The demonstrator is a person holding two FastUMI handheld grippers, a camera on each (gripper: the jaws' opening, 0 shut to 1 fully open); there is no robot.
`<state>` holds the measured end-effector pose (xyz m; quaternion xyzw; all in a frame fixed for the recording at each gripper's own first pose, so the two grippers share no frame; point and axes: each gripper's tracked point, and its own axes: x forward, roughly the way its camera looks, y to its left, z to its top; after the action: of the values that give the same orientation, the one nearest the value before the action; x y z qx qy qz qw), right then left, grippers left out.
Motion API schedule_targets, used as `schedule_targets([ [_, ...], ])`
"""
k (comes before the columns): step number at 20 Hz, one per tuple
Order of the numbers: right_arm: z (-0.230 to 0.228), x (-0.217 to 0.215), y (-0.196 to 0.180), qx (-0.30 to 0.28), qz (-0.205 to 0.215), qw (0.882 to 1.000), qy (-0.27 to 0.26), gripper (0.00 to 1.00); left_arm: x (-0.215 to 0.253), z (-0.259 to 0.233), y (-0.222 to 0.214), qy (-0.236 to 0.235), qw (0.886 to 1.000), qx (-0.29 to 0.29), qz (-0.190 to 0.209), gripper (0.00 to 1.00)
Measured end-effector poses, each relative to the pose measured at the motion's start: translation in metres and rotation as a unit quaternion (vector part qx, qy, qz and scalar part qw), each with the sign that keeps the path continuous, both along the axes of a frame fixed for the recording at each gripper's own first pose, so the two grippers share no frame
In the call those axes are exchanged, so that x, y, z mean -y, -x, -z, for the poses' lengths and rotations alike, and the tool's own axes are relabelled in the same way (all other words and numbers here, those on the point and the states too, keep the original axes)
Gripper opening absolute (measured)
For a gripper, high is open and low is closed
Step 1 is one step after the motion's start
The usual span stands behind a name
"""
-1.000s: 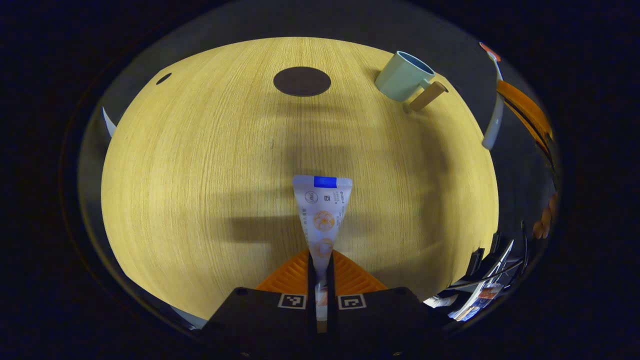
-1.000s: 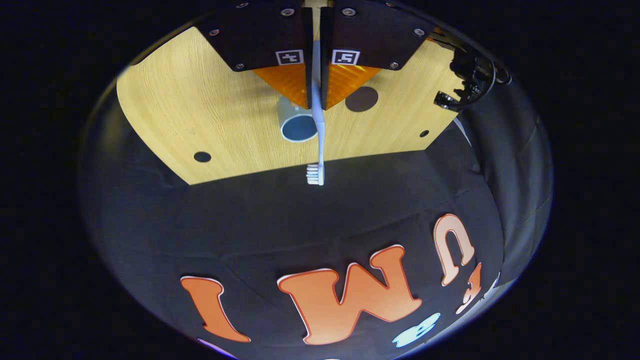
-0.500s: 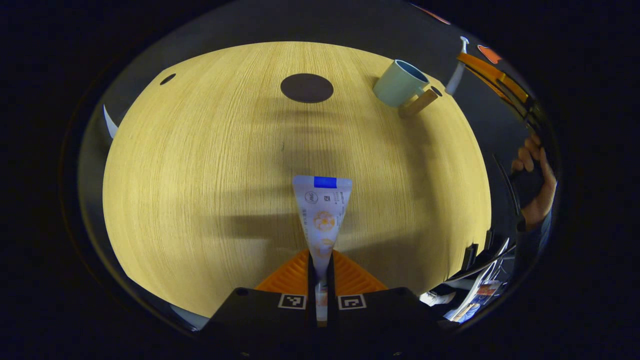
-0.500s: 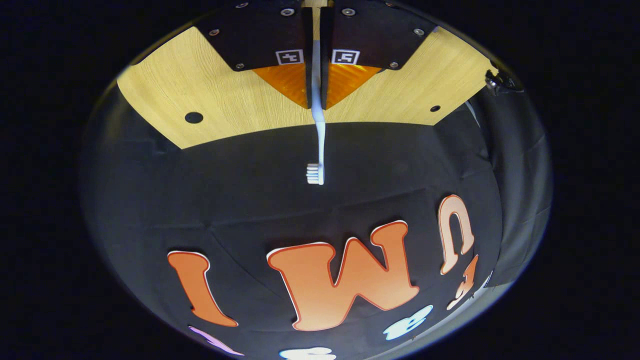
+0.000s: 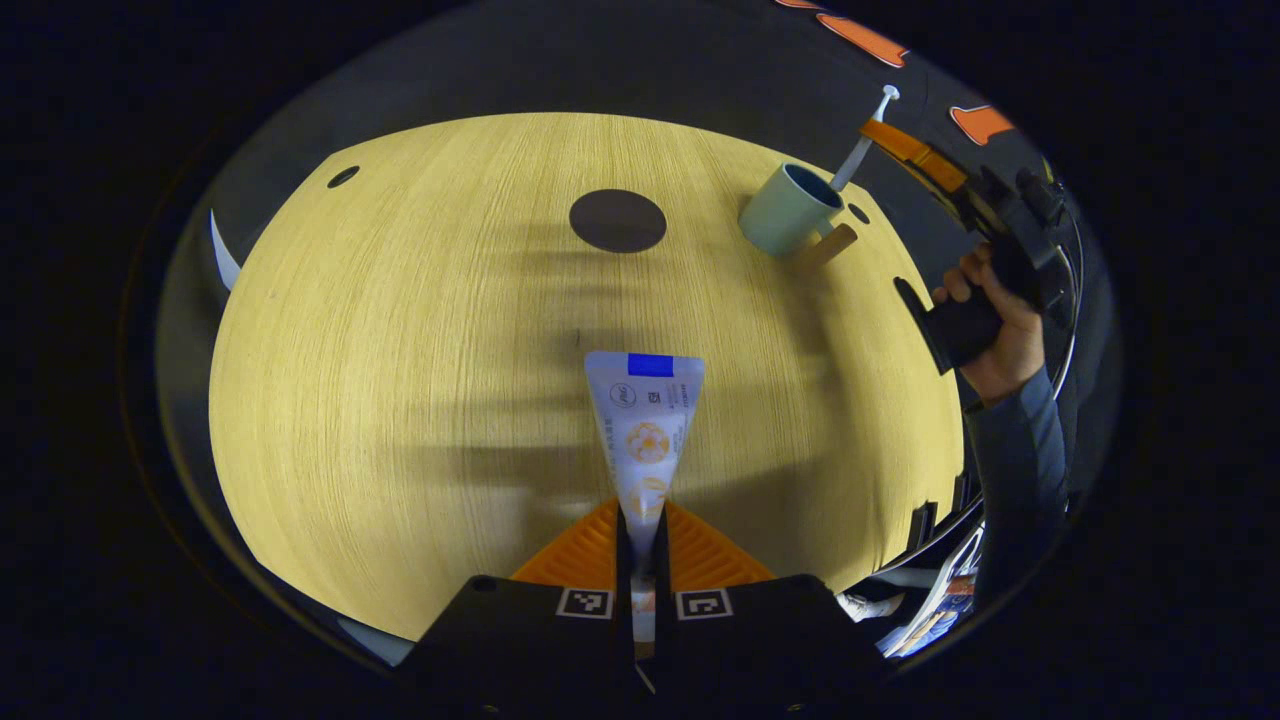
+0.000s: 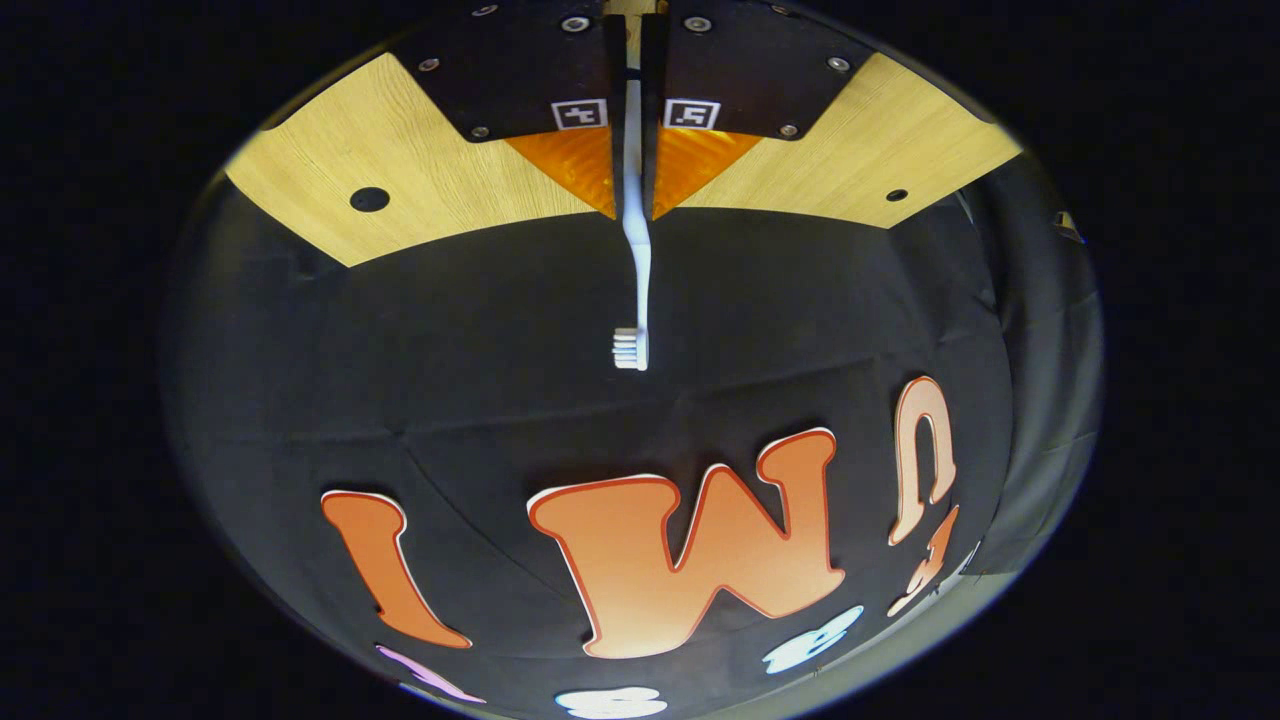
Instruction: Put the toothbrush and toothpaste on the desktop into the cup, then pick up the cup and place it on the coaster on the desktop.
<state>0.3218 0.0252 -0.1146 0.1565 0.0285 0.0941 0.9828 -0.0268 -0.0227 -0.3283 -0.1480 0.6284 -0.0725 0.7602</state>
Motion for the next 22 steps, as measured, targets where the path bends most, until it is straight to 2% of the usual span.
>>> schedule_targets([
  [10, 0.038, -0.014, -0.023, -0.009, -0.013, 1.000, 0.018, 0.06, -0.012, -0.028, -0.004, -0.007, 1.000, 0.018, -0.009, 0.08],
  [14, 0.054, -0.009, -0.029, -0.029, -0.003, 0.999, 0.026, 0.07, -0.014, -0.038, -0.012, -0.012, 0.999, 0.030, -0.013, 0.08],
  [18, 0.065, 0.001, -0.035, -0.053, 0.012, 0.998, 0.012, 0.07, -0.010, -0.038, -0.020, -0.015, 0.999, 0.044, -0.012, 0.08],
  [22, 0.067, 0.005, -0.018, -0.080, 0.005, 0.997, 0.023, 0.08, -0.001, -0.031, -0.051, -0.013, 0.997, 0.077, -0.010, 0.08],
])
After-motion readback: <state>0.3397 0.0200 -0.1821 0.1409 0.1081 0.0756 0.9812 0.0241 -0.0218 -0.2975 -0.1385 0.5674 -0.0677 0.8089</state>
